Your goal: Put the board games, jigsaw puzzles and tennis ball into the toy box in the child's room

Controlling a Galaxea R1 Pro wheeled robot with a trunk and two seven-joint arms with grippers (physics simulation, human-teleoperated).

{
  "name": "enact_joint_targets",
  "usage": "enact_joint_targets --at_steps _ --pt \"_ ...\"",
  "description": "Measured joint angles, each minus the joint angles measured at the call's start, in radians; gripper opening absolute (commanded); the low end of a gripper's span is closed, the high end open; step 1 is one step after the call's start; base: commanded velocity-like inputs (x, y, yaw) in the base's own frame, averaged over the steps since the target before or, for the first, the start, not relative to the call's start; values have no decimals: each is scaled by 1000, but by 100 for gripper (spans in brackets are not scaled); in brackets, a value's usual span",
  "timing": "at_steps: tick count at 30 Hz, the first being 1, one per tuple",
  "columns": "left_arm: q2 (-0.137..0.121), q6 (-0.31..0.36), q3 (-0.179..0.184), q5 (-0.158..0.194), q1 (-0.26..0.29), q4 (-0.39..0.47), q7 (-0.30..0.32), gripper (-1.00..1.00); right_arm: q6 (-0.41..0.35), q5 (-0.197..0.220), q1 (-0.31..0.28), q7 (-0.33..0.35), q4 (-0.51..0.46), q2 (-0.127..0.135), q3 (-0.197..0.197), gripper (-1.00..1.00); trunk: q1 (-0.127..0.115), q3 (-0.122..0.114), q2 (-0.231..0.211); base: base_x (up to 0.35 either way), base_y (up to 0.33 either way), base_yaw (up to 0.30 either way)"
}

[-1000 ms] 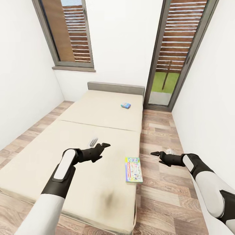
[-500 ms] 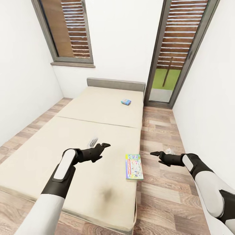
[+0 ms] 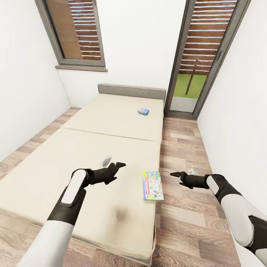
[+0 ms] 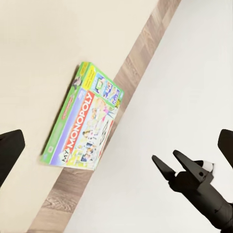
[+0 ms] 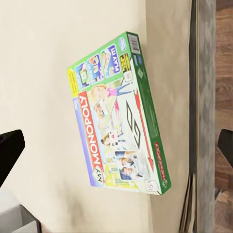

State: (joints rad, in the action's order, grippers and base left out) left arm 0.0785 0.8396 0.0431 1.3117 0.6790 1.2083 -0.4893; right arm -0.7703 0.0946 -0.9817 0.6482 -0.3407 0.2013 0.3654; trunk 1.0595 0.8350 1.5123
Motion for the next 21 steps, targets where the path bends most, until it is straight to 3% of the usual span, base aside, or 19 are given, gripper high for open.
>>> enact_joint_targets --at_steps 21 --pt "1 0 0 3 -13 58 1 100 -3 0 -3 14 -1 4 -2 100 81 100 147 0 0 0"
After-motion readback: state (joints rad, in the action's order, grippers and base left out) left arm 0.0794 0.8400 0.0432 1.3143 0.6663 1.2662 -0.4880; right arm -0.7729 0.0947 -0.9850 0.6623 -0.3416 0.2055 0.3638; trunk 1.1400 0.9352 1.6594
